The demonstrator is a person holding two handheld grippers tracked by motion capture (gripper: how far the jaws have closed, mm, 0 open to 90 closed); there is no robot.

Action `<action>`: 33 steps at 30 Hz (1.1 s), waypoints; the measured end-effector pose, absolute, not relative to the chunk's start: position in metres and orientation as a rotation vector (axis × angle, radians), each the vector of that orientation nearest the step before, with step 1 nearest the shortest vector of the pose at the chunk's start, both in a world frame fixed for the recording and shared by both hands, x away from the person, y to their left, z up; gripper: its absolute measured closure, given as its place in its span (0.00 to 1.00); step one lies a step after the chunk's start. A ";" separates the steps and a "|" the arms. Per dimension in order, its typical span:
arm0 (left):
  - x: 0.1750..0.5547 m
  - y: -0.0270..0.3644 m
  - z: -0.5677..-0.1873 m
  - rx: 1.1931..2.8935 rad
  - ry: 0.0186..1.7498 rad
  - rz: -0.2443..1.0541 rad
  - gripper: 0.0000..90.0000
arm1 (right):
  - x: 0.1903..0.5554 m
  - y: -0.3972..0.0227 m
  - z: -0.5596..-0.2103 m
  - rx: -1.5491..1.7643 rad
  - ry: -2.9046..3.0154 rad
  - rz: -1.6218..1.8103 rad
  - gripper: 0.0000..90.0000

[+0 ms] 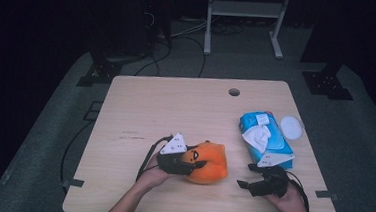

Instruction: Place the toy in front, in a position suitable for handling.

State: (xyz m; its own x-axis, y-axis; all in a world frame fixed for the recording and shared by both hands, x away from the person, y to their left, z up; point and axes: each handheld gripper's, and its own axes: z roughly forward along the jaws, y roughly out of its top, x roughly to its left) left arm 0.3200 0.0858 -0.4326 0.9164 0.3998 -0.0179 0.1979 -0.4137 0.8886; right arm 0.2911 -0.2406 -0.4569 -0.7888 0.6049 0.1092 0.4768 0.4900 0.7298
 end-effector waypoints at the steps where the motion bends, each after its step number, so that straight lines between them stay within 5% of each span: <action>1: 0.320 0.086 -0.435 2.013 0.433 0.239 0.50 | 0.291 -0.241 -0.457 0.939 2.570 1.179 0.25; 20: 0.311 0.084 -0.444 2.022 0.432 0.231 0.36 | 0.292 -0.250 -0.412 0.871 2.392 1.280 0.26; 33: 0.311 0.083 -0.445 2.036 0.418 0.222 0.34 | 0.373 -0.275 -0.406 1.004 2.290 1.034 0.34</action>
State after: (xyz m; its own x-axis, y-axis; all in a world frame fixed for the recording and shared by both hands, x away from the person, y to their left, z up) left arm 0.3115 0.0834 -0.4448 0.9234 0.3834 -0.0188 0.1991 -0.4364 0.8775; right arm 0.3732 -0.2753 -0.4057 -0.6443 0.7598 -0.0866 0.4374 0.4590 0.7733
